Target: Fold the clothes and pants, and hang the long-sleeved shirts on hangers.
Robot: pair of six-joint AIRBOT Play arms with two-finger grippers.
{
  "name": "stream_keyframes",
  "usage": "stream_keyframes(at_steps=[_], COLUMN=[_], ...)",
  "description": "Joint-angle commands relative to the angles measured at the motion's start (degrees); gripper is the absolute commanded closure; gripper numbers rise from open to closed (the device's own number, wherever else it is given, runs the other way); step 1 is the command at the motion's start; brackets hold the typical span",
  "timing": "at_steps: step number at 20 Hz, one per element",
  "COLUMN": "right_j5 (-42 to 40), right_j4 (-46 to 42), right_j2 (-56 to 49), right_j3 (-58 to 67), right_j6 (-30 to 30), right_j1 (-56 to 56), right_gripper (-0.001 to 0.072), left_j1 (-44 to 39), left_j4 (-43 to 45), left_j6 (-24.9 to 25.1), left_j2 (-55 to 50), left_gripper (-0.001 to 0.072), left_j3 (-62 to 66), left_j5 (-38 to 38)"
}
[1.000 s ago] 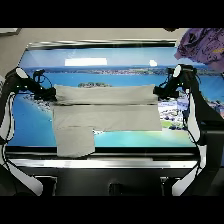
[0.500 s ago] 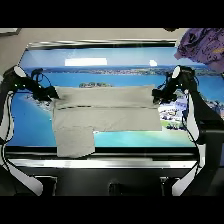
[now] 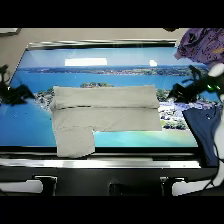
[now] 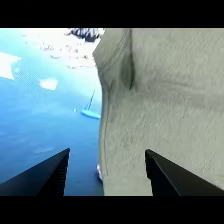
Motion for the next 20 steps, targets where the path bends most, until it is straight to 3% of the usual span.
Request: stream_keyframes(at_steps=[1, 4, 8, 10, 14, 20], right_j5=[-3.1, -5.5, -5.2, -5.0, -3.7, -3.2], right_j4=[14.8, 16.5, 17.6, 18.7, 19.1, 19.1], right_j2=[8.7, 12.6, 13.5, 13.5, 13.5, 13.5], right_j3=[-18.5, -27.1, -28.5, -28.5, -28.5, -28.5], right_j6=[-7.2, -9.4, -9.5, -9.5, -9.2, -9.3], right_j1=[-5.7, -4.8, -3.8, -3.8, -3.8, -3.8], right_gripper=[0.0231, 0.0232, 0.0233, 0.0234, 0.0239, 0.0239], left_j1=[5.1, 5.6, 5.6, 5.6, 5.6, 5.6], left_j4=[-5.0, -8.4, -12.7, -16.6, -17.7, -21.1], left_j6=[0.0, 0.5, 1.2, 4.0, 4.3, 7.3], left_j2=[18.1, 33.2, 42.1, 42.0, 39.6, 29.1], left_gripper=[0.0162, 0.0162, 0.0162, 0.0162, 0.0163, 0.0163], left_j3=[-28.2, -50.1, -63.7, -64.8, -64.9, -64.8], left_j5=[7.1, 12.3, 14.4, 15.8, 17.2, 20.0])
